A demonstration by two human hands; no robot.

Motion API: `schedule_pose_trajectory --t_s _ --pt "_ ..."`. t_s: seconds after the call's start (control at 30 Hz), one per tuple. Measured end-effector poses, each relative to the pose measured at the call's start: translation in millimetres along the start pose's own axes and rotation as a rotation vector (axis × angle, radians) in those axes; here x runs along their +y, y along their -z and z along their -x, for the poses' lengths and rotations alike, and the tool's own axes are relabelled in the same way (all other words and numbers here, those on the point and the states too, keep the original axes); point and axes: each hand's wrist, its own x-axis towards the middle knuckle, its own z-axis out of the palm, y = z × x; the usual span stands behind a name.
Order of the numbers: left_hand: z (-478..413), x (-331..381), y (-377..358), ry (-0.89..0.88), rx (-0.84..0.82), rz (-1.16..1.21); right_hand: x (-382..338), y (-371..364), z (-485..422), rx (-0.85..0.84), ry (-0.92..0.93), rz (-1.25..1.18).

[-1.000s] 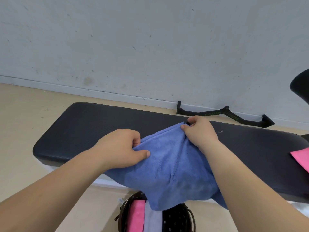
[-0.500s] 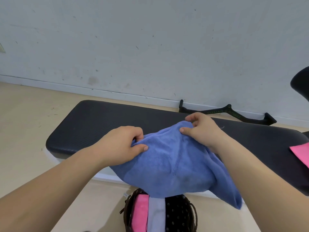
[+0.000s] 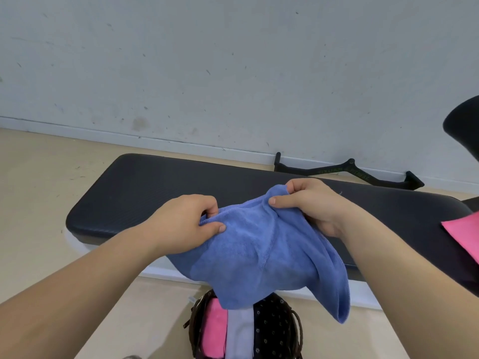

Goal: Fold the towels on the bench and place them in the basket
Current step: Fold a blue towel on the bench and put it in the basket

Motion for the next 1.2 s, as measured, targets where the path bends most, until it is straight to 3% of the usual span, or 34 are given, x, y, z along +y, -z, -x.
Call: schedule_pose_trajectory --t_s 0.07,0.2,0.47,0.6,0.8,1.0,1.2 --pt "-1 -1 -1 -0.011 0.004 0.005 -1 1 0 -0.036 -0.023 0.004" --pt "-2 -3 -1 -0.035 0.008 0.012 -3 5 1 0.085 0.072 0.165" --pt "7 2 10 -0.129 0.054 0.185 -5 32 34 0.238 0.258 0.021" --pt "16 19 20 -0.154 0.089 0.221 6 48 60 0.333 0.321 0.067" --pt "30 49 22 -0.204 0.024 0.137 26 58 99 0.318 0.215 0.108" --pt "48 74 15 -0.216 -0.194 0.050 43 72 129 0.511 0.139 -0.083" --pt "54 67 16 -0.198 -0.153 0.023 54 77 142 0.617 0.118 -0.167"
